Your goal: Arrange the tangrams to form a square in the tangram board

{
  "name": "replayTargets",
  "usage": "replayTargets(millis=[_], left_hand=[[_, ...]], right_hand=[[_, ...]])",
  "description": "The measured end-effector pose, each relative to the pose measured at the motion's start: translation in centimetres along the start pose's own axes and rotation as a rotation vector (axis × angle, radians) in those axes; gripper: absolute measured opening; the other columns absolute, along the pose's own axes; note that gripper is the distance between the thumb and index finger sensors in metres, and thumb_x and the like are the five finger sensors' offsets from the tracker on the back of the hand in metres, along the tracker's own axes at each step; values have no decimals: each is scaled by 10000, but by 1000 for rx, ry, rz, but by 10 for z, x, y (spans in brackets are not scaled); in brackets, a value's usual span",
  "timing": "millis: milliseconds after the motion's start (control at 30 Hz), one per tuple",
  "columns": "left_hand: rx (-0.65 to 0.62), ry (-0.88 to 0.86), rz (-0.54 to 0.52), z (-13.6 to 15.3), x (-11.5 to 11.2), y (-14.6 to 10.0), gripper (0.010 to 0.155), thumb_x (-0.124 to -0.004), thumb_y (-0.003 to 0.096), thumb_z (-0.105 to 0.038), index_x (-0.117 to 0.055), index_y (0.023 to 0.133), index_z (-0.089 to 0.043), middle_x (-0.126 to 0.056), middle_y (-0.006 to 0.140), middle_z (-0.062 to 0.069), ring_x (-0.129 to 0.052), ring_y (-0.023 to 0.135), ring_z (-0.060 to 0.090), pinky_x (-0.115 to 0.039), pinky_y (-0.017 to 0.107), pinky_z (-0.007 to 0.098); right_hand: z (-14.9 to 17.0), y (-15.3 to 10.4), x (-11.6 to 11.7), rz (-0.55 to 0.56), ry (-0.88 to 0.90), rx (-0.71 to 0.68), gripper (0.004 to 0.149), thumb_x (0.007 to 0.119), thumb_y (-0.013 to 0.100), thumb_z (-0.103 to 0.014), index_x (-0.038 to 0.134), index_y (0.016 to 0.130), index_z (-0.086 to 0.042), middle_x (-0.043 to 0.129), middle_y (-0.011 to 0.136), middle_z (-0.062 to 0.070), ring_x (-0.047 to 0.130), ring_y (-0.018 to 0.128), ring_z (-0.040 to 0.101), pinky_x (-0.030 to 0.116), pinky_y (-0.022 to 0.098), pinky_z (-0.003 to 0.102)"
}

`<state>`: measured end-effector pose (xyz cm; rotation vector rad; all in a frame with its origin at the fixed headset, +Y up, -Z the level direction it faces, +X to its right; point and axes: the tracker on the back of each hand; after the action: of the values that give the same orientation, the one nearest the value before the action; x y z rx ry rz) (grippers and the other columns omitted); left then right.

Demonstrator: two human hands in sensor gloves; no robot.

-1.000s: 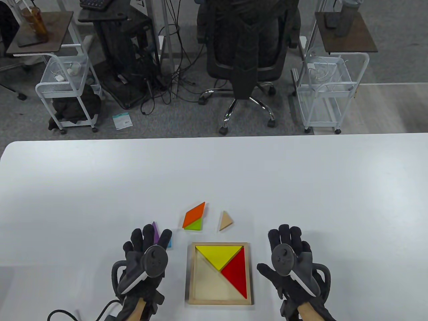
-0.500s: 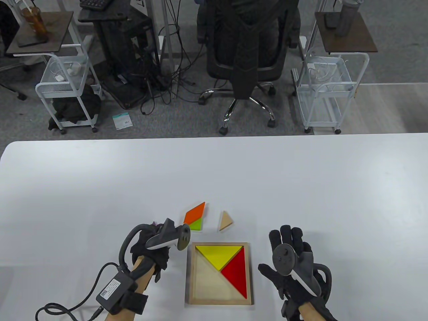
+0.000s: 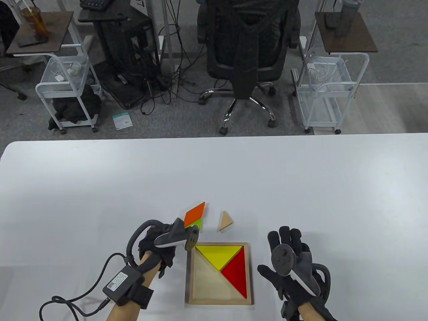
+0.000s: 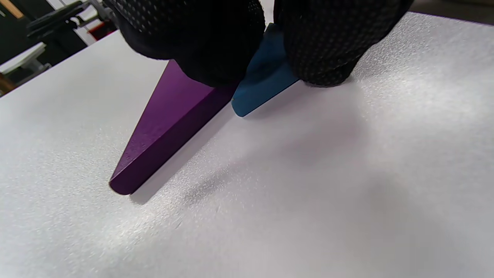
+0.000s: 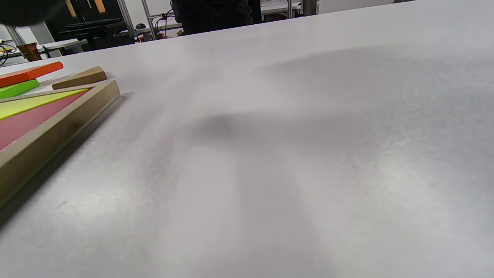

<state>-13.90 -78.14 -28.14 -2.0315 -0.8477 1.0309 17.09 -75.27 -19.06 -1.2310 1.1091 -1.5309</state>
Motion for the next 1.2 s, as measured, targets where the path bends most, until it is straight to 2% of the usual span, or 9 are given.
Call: replayTargets(millis=[200,467,633,767,900,1000,1100,1133,1200], left_hand=[[-30,-78,-47,2,2,-13,522,-826,483,-355,-630,963,-302,-785,894,221,-932,598,322,-882,428,332],[-148,-286,-298,-18,1,-75,533,-822,484,-360,-626,974,-286,-771,901,229,-928,604,321,-883,426,332],[-225,-333,-389,-40,-8,-101,531,-820,485,-363,-629,974,-289,-771,902,229,-929,605,319,-885,425,331],[-265,-393,-427,-48,-14,-105,526,-819,485,-366,-632,972,-293,-774,900,226,-931,603,315,-887,423,328],[-292,-489,-443,-43,-17,-106,526,-816,489,-366,-629,975,-291,-770,901,229,-928,606,316,-885,426,328],[-328,-600,-464,-40,-19,-107,524,-814,492,-366,-629,976,-289,-769,901,228,-927,605,317,-883,425,330],[-372,-725,-468,-41,-20,-107,522,-813,497,-357,-627,980,-287,-766,903,234,-924,609,322,-882,429,336],[-386,-750,-459,-43,-18,-107,518,-813,500,-354,-629,980,-285,-762,906,236,-922,611,325,-878,433,342],[-400,-763,-482,-48,-15,-108,518,-812,502,-356,-629,981,-284,-768,902,239,-927,609,324,-880,429,341]], right_hand=[[0,0,1,-7,4,-4,907,613,307,-688,35,972,-472,-130,1066,-143,-131,1030,166,152,850,440],[-2,-1,1,2,7,-24,911,612,305,-689,33,972,-468,-133,1063,-138,-129,1027,172,158,847,441],[-4,-3,2,6,-5,-36,913,610,302,-692,33,972,-464,-130,1063,-131,-124,1027,178,167,844,443],[-6,-4,4,4,-18,-43,915,608,300,-694,33,972,-461,-131,1062,-128,-120,1026,181,171,843,445],[-9,-5,4,5,-16,-62,913,606,303,-695,33,973,-458,-129,1062,-123,-114,1026,187,179,841,445],[-11,-6,5,-28,12,-100,910,602,313,-691,40,980,-431,-80,1078,-80,19,1047,238,313,817,416],[-20,-10,7,-71,106,-220,900,620,325,-674,108,1005,-380,28,1102,-24,165,1039,281,434,763,389],[-25,-12,6,-63,159,-280,895,631,330,-664,147,1017,-356,111,1110,3,234,1029,298,485,730,378],[-37,-18,3,-33,248,-370,848,651,338,-640,338,1039,-279,344,1110,68,485,970,331,625,631,365]])
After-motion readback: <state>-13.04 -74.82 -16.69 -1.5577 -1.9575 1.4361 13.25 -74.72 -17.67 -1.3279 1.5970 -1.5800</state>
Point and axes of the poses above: the tracker on the back of each hand, its own z axis roughly to the little-finger side, its own y axis roughly from the wrist to the fingertips, x = y × z
